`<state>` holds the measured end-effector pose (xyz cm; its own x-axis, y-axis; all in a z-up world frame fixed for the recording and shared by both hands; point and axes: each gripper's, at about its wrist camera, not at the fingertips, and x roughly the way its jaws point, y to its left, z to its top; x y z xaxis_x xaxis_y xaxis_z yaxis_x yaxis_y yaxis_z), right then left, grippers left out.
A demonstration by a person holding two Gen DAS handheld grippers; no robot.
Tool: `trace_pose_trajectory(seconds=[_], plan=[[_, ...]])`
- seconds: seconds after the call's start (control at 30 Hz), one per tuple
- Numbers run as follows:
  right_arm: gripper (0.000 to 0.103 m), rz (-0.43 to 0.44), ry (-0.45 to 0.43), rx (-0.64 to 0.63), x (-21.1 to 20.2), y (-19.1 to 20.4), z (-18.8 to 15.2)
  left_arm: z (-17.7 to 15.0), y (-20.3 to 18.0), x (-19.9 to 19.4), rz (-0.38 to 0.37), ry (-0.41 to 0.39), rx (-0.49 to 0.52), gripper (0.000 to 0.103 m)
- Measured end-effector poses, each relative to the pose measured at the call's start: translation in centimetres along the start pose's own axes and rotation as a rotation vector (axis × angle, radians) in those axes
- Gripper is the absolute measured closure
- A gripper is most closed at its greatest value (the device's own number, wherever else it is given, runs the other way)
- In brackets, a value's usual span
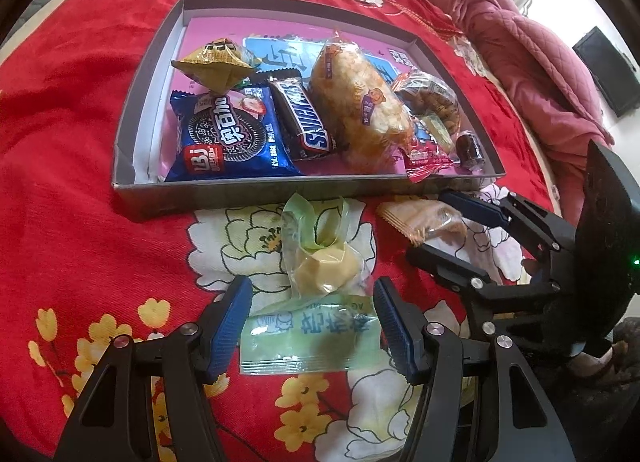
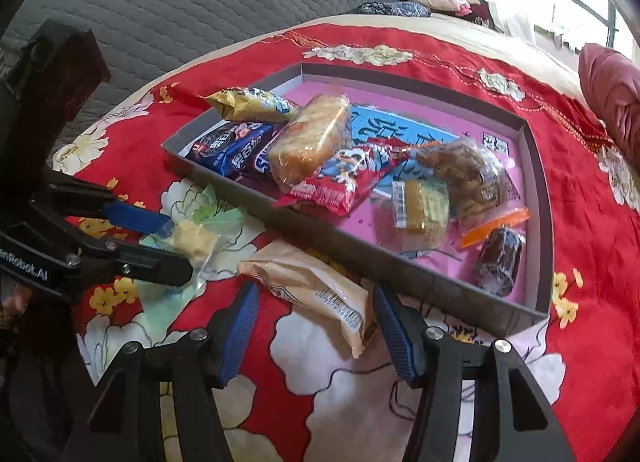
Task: Organize snacks
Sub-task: 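Move both grippers to the green-labelled packet and the tan wrapped snack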
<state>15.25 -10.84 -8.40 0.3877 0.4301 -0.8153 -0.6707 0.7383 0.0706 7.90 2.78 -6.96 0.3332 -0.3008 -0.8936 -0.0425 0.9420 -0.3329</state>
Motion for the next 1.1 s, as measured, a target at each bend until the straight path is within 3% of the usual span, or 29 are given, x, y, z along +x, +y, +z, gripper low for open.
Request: trace_pose_trajectory(seconds=[0.23, 0.4, 0.53, 0.63, 0.77, 1.1], plan=[[0.045, -0.007, 0.0, -0.049, 0.6, 0.7, 0.1, 0.1, -0.1, 0.1, -0.003, 0.001, 0.0, 0.038], [0.068, 0.008, -0.004, -0.068, 0.5, 1.2, 0.2, 0.1, 0.0, 0.1, -0.012, 0.001, -0.008, 0.038], [0.077, 0.029, 0.014, -0.048, 0.4, 0.8, 0.1, 0.1, 0.1, 0.1, -0.017, 0.002, -0.012, 0.038], [0.077, 0.056, 0.001, -0.03, -0.3, 0.6, 0.0, 0.1, 0.1, 0.1, -0.018, 0.001, -0.013, 0.038], [0.077, -0.011, -0.016, -0.085, -0.1, 1.3, 0.2, 0.1, 0.2, 0.2, -0.021, 0.002, -0.016, 0.038], [0.076, -0.087, -0.035, -0.235, 1.1, 3.5, 0.3, 0.2, -0.2, 0.5, -0.017, 0.005, -0.007, 0.038]])
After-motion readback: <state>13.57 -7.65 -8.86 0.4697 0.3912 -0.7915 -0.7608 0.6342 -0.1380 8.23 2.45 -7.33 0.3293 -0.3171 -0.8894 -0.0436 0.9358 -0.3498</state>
